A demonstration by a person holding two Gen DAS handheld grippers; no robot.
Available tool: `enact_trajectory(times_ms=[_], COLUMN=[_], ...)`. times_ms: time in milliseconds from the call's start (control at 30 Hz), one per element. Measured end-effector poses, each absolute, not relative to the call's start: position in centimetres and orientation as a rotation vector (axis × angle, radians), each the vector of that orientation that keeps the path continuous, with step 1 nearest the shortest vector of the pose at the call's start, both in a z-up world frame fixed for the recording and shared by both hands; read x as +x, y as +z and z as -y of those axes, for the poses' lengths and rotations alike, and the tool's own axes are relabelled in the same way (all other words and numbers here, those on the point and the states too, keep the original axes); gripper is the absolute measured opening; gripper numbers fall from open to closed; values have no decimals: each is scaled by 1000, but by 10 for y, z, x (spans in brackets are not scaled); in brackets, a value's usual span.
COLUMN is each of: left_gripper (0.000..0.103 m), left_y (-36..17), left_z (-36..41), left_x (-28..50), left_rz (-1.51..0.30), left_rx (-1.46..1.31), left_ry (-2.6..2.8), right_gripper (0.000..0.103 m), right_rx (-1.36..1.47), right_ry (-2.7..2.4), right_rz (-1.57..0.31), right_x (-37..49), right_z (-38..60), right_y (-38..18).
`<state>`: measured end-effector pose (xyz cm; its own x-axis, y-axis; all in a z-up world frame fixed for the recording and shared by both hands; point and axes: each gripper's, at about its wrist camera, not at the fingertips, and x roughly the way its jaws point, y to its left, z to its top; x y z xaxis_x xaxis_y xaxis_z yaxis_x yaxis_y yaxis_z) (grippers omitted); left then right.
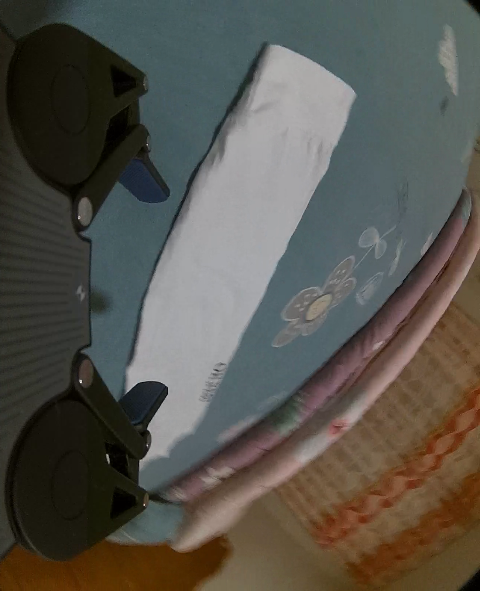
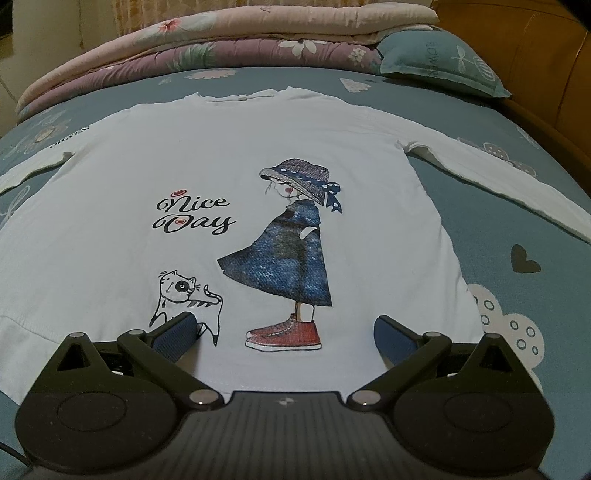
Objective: Fold clothes
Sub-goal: 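Grasp the white sleeve cuff with the left gripper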
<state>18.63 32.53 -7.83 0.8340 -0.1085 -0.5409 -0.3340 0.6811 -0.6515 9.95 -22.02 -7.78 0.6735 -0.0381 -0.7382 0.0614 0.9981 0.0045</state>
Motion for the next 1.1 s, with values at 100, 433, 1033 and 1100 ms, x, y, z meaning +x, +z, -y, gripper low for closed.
enact_trajectory(times_ms=[100, 433, 1033, 1100], left_gripper=[102, 102, 102, 102], left_y=[-84, -96, -97, -97], left_z=[-337, -350, -375, -375], left_x=[184, 193, 194, 192], left_rz=[-558, -482, -399, -425], left_rx=[-899, -1003, -1074, -1084], left_ry=[131, 152, 297, 291], right_gripper=[103, 103, 103, 103], right_rx=[31, 35, 37, 38], right_ry=[-57, -62, -66, -67], right_rz=[-832, -817, -816, -819], right_x=[100, 98, 98, 98], right_z=[220, 220, 219, 219], right_y=[-77, -79, -79, -78])
